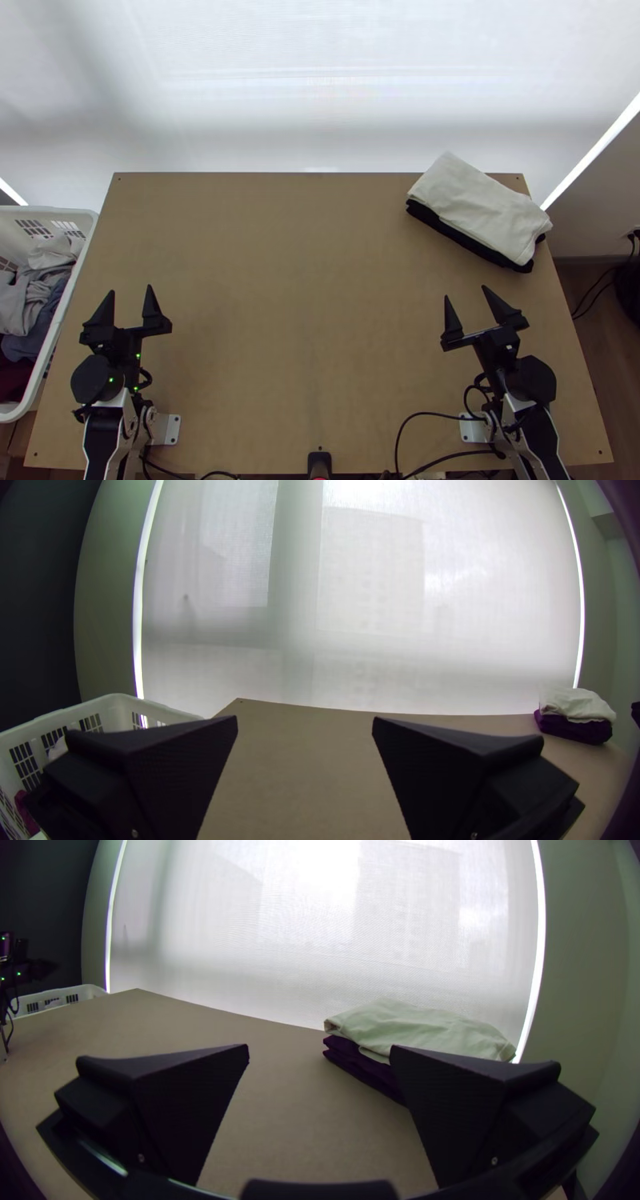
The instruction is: Fold the t-shirt
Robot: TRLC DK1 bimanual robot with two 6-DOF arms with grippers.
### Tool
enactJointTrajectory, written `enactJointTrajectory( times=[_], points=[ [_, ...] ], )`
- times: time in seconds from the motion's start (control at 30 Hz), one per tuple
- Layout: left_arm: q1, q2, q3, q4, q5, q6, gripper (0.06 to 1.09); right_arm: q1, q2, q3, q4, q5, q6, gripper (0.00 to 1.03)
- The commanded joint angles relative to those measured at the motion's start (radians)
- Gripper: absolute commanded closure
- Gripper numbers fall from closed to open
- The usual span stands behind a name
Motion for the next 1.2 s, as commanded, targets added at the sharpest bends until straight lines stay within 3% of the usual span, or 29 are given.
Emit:
enactJointTrajectory(
  times=[0.0,1.0,1.17],
  points=[
    [0.003,-0.006,-0.041,-0.015,0.007,-0.015,0.1,0.008,-0.009,-0.011,0.009,0.0,0.011,0.03],
    [0.003,-0.006,-0.041,-0.014,0.007,-0.015,0.1,0.008,-0.009,-0.011,0.009,0.0,0.011,0.03],
    [-0.015,-0.008,-0.04,-0.032,0.086,-0.018,0.1,0.008,-0.009,-0.011,0.009,0.0,0.011,0.03]
  ],
)
